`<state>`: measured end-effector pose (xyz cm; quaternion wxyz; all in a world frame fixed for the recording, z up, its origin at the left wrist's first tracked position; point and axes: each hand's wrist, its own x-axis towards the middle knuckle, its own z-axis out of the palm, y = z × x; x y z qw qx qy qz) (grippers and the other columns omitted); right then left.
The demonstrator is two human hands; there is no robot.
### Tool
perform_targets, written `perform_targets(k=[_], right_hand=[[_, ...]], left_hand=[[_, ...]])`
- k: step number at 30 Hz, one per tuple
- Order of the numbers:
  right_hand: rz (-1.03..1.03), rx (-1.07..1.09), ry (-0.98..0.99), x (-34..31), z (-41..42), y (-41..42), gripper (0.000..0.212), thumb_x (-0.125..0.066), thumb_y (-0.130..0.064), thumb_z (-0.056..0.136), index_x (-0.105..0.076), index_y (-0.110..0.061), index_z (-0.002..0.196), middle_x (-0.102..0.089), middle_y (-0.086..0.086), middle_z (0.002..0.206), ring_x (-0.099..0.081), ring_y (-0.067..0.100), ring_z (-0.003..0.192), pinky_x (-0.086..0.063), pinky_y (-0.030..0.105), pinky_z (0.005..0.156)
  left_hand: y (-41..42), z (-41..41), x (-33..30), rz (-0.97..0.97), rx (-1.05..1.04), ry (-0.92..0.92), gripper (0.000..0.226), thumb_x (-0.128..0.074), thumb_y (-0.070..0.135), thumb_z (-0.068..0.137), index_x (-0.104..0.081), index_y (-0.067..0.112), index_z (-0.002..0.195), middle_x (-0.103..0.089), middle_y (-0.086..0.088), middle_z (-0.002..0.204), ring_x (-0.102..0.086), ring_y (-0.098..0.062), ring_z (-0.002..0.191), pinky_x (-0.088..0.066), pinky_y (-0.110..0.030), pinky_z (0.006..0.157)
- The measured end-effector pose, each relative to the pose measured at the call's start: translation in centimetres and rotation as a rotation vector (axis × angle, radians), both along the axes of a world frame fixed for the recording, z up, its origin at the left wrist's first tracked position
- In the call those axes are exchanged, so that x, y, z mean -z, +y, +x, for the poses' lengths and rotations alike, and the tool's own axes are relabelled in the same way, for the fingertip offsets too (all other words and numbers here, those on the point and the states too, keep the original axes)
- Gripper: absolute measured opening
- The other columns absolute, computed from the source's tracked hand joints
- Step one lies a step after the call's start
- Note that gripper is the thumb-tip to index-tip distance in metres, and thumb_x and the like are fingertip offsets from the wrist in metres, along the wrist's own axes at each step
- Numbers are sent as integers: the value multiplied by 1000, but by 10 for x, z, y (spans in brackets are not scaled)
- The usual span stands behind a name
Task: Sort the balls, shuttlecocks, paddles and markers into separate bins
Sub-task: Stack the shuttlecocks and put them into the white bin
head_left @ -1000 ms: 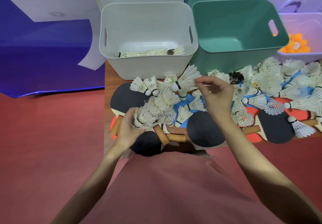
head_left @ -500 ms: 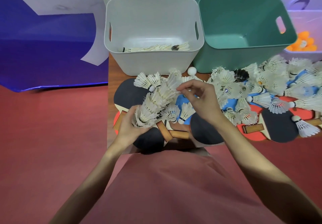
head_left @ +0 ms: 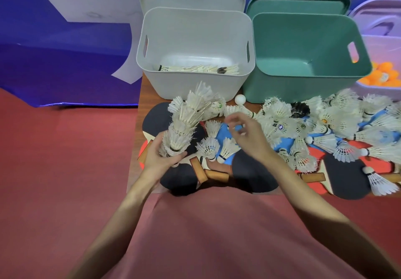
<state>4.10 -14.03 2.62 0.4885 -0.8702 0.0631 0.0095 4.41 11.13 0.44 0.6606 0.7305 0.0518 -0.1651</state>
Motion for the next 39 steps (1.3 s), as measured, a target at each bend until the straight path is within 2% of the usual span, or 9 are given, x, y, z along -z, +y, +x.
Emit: perform_targets(k=[4, 8, 12, 15, 18, 20, 24, 30, 39], right_hand=[[-466, -511, 227, 39, -9, 6, 41, -61, -2, 83, -60, -15, 122, -44, 4, 137, -42, 21, 124, -44, 35, 93], [-509, -558, 226, 54, -8, 14, 21, -59, -7, 89, -68, -10, 107, -50, 2, 132, -46, 22, 120, -42, 32, 87], [-343, -314, 117, 42, -5, 9, 11, -62, -12, 89, -72, -8, 87, -67, 0, 92, -59, 16, 87, -50, 32, 77], [-136, 18, -48, 8, 0, -3, 7, -66, -13, 87, -72, -11, 88, -64, -9, 84, -53, -1, 68, -40, 8, 70], [111, 354, -255, -26, 9, -21, 11, -66, -8, 86, -67, -19, 89, -63, -11, 74, -54, -6, 64, -42, 8, 64], [211, 460, -348, -42, 19, -32, 11, -64, -5, 86, -67, -15, 91, -64, -9, 74, -56, -5, 65, -45, 11, 64], [232, 474, -387, -53, 36, -45, 9, -65, -8, 86, -70, -5, 93, -66, 3, 77, -52, 4, 67, -44, 15, 64], [209, 373, -323, -46, 33, -41, 8, -66, -7, 86, -69, -11, 93, -64, -5, 75, -51, 7, 67, -43, 13, 63], [267, 438, -272, -38, 33, -62, 7, -66, -6, 85, -69, -8, 91, -66, 1, 77, -55, 13, 69, -48, 21, 66]], left_hand=[[0, -5, -4, 19, -4, -5, 61, -86, 17, 59, -61, 26, 114, -68, -3, 111, -62, -22, 107, -48, -45, 91], [-1, -10, -6, 14, -36, -21, 60, -83, -2, 65, -60, 24, 115, -67, -6, 112, -63, -17, 102, -53, -33, 81], [-5, -15, -10, -16, -48, -18, 58, -78, -9, 68, -60, 23, 113, -66, -5, 104, -61, -7, 84, -51, -24, 57], [-8, -19, -8, -12, -54, -25, 58, -76, -11, 68, -58, 17, 115, -67, 6, 97, -61, -1, 84, -52, -22, 61], [-11, -19, -5, 12, -46, -37, 59, -77, -12, 67, -58, 13, 115, -67, 16, 95, -61, 0, 89, -51, -15, 67], [-14, -20, -4, -2, -33, -38, 58, -77, -12, 67, -58, 14, 115, -67, 10, 98, -61, -7, 90, -51, -22, 63], [-23, -22, -6, 22, -26, -65, 59, -80, -9, 65, -60, 24, 109, -68, 17, 98, -62, -2, 93, -50, -33, 80], [-29, -24, -10, 24, 31, -96, 62, -83, 22, 56, -60, 17, 113, -67, 9, 98, -60, -6, 85, -47, -24, 68], [-36, -34, -9, 17, 53, -122, 59, -76, -16, 66, -57, 14, 113, -69, 16, 96, -61, 2, 87, -49, -13, 69]])
